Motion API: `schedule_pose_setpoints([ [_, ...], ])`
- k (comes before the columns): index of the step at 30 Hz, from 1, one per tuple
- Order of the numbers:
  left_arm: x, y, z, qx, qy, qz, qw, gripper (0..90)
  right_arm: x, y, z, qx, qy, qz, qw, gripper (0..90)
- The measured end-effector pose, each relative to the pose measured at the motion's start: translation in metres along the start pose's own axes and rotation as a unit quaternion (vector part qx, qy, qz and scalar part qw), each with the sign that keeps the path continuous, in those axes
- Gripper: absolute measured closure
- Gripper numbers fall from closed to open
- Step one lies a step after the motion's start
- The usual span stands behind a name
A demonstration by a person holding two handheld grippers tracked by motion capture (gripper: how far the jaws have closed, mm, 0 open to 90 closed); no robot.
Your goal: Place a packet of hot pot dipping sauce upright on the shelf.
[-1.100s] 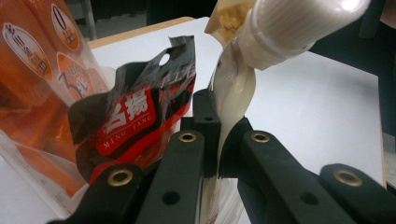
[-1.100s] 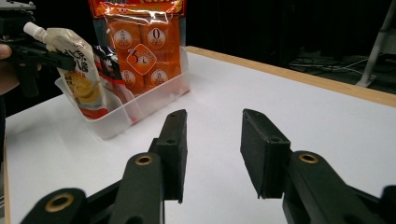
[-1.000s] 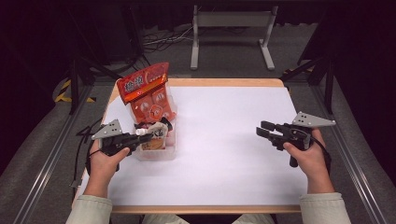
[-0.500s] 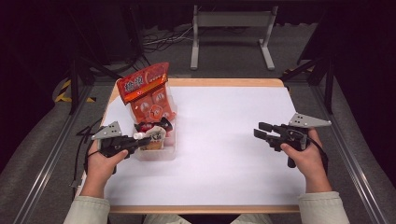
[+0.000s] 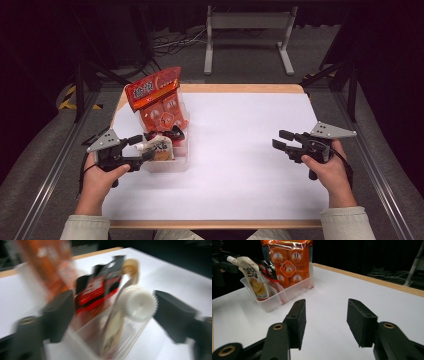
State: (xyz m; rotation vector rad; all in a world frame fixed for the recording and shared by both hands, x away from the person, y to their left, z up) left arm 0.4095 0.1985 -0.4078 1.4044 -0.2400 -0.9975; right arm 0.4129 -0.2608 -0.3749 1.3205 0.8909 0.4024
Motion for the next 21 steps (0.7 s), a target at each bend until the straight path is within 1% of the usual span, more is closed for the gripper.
schedule_pose_setpoints([
  [1,-0.004,-0.003,-0.002,-0.007,0.015,-0.022,0.9996,11.1,-0.002,0.0,0.0,-0.001,-0.006,0.002,1.0,45.2],
  [2,-0.008,-0.006,-0.002,-0.01,0.026,-0.039,0.9989,6.0,-0.004,-0.001,0.001,-0.005,-0.013,0.004,0.9999,42.0],
  [3,-0.015,-0.008,-0.002,0.001,0.033,-0.04,0.9986,5.1,-0.007,-0.001,0.001,-0.005,-0.021,0.008,0.9997,39.2],
  [4,-0.02,-0.009,-0.002,0.005,0.035,-0.037,0.9987,5.8,-0.011,0.0,0.001,-0.005,-0.03,0.016,0.9994,35.6],
  [5,-0.022,-0.011,-0.001,-0.001,0.032,-0.035,0.9989,5.3,-0.013,0.001,0.0,-0.004,-0.037,0.024,0.999,32.3],
  [6,-0.026,-0.013,-0.002,-0.006,0.031,-0.034,0.9989,5.3,-0.015,0.002,-0.001,-0.005,-0.038,0.032,0.9988,30.8],
  [7,-0.029,-0.015,-0.003,-0.006,0.033,-0.036,0.9988,5.4,-0.018,0.002,-0.003,-0.007,-0.04,0.035,0.9986,30.1],
  [9,-0.033,-0.019,-0.007,-0.002,0.05,-0.042,0.9978,5.4,-0.023,0.0,-0.004,-0.015,-0.049,0.032,0.9982,28.5],
  [10,-0.035,-0.021,-0.008,-0.001,0.058,-0.039,0.9976,5.4,-0.025,-0.003,-0.004,-0.018,-0.051,0.029,0.9981,28.1],
  [11,-0.036,-0.022,-0.009,-0.002,0.061,-0.035,0.9975,5.4,-0.029,-0.007,-0.004,-0.019,-0.058,0.023,0.9979,27.9],
  [13,-0.036,-0.027,-0.01,-0.001,0.065,-0.029,0.9975,5.4,-0.036,-0.014,-0.002,-0.015,-0.068,0.021,0.9974,27.8],
  [15,-0.036,-0.03,-0.011,-0.003,0.064,-0.019,0.9978,5.5,-0.043,-0.022,0.0,-0.011,-0.079,0.022,0.9966,27.8],
  [16,-0.036,-0.033,-0.012,-0.005,0.063,-0.009,0.998,5.5,-0.046,-0.026,0.002,-0.009,-0.084,0.021,0.9962,27.8],
  [18,-0.035,-0.037,-0.012,-0.011,0.058,0.003,0.9982,5.7,-0.051,-0.034,0.005,-0.004,-0.093,0.024,0.9954,27.8],
  [20,-0.033,-0.043,-0.014,-0.013,0.058,0.015,0.9981,5.9,-0.056,-0.042,0.008,0.004,-0.102,0.028,0.9944,27.3],
  [21,-0.033,-0.045,-0.014,-0.014,0.058,0.015,0.9981,5.8,-0.058,-0.047,0.01,0.005,-0.108,0.027,0.9938,27.3],
])
Point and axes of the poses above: each handheld gripper's, and its own axes: x roughly forward along the jaws, y roughly out of its top, z roughly to its right, the point moved 7 cm from there along x, roughly forward along the jaws, and after that the axes turned 5 degrees about -x, right-handed, at the moved point
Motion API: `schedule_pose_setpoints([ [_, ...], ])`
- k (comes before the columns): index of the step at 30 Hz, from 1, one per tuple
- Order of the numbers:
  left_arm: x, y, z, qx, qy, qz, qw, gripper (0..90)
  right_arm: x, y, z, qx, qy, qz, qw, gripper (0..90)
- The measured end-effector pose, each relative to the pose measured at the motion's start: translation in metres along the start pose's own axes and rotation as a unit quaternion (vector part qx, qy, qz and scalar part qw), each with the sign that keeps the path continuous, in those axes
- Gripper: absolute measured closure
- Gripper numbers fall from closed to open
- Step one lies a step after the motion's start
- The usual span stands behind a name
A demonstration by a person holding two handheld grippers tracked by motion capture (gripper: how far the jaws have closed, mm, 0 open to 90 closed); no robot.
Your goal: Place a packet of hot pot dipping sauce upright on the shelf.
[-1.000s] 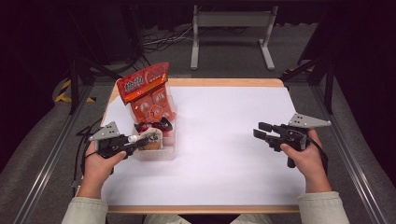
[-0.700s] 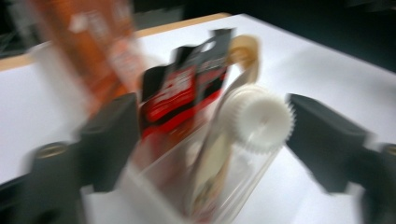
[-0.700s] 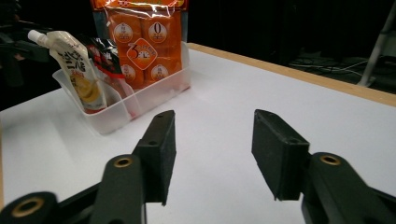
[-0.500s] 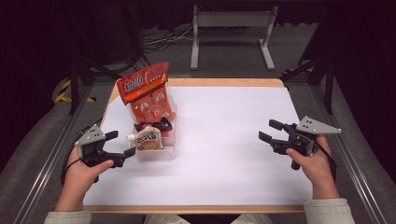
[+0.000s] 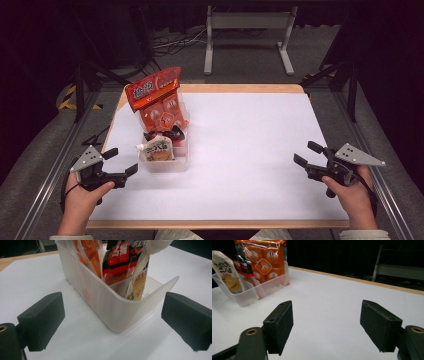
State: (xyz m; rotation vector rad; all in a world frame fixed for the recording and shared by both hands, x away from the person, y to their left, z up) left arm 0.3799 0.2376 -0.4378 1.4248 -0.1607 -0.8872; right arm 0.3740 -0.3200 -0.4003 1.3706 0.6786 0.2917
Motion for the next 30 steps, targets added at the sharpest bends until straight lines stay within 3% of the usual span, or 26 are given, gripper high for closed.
schedule_pose_setpoints([
  [10,0.01,-0.017,-0.004,-0.001,-0.007,0.04,0.9992,5.8,-0.005,-0.033,0.015,0.012,-0.039,-0.005,0.9992,25.2],
  [14,0.016,-0.023,-0.002,0.004,-0.009,0.034,0.9994,5.6,-0.003,-0.046,0.018,0.011,-0.048,-0.019,0.9986,25.2],
  [19,0.022,-0.029,-0.004,0.003,0.003,0.028,0.9996,5.4,0.002,-0.057,0.017,0.006,-0.046,-0.036,0.9983,25.2],
  [25,0.03,-0.037,-0.003,0.012,0.007,0.007,0.9999,5.6,0.007,-0.061,0.015,0.008,-0.041,-0.042,0.9982,25.2],
  [30,0.03,-0.036,-0.002,0.01,0.007,0.005,0.9999,6.2,0.006,-0.059,0.014,0.01,-0.04,-0.038,0.9984,25.2],
])
Point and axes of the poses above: each handheld gripper's, and its own axes: x roughly forward along the jaws, y roughly out of its top, z roughly to its right, the point moved 7 cm from there along x, roughly forward along the jaws, and after that the axes turned 5 degrees about -x, right-handed, at the moved point
